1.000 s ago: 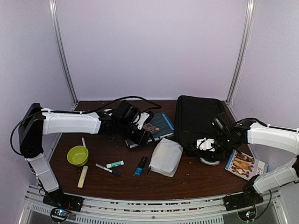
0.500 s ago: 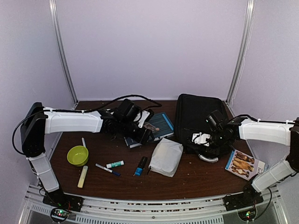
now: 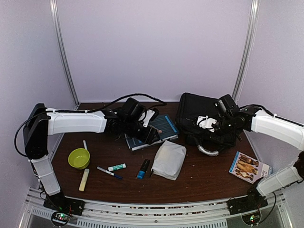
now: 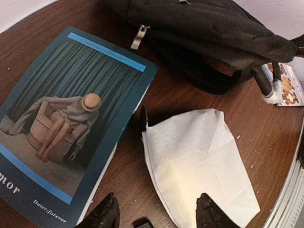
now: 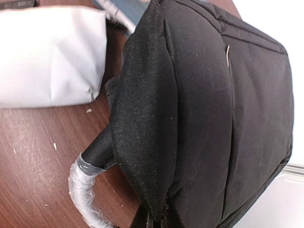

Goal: Pack the student bag
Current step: Adjust the student bag at the corner of the board.

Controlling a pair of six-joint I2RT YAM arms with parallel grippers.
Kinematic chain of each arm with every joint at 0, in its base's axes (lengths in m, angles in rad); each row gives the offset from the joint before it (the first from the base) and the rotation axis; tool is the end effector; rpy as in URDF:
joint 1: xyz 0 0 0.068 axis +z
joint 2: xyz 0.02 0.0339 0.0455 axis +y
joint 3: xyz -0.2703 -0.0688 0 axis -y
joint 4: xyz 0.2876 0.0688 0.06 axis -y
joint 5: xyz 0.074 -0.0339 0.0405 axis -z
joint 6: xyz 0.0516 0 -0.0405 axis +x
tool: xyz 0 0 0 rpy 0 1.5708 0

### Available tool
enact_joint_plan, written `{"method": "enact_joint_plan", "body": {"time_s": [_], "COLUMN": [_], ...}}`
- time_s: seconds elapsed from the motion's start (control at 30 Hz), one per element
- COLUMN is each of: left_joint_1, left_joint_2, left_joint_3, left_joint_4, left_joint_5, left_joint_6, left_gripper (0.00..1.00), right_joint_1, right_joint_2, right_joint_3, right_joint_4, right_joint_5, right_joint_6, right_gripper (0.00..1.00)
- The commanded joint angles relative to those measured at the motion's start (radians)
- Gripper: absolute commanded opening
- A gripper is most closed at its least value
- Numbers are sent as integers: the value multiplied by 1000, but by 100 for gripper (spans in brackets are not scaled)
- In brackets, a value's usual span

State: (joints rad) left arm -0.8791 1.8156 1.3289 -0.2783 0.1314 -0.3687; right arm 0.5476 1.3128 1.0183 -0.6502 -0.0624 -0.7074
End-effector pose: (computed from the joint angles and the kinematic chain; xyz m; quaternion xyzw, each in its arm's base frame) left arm 0.2870 -0.3571 0.2076 0.2566 0.8817 -0.2776 0.2822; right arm 0.2692 0.1679 0.2471 -0.5661 0.7641 0.0050 0.3092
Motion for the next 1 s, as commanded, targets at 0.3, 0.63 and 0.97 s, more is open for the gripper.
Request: {"method": "enact_joint_plan", "body": {"time_s": [0.3,0.63,0.97], "left_joint_1": [-3,-3,-30], "left_joint_2": [12,13,6], "left_joint_3": [43,41,77], "left_joint_4": [55,54,8], "left_joint_5": [24,60,80], "left_joint_6": [0,5,71], "left_gripper": [56,66,71], "right_joint_1": [-27,-132,-545], "right_joint_2": [175,-63,-242], "right_joint_3": [125,22,-125], "right_joint_4": [-27,-234,-436], "right_joint_5": [68,-76,-70], "right_joint_6": [-65,-75,-199], "right_gripper": [0,52,56]}}
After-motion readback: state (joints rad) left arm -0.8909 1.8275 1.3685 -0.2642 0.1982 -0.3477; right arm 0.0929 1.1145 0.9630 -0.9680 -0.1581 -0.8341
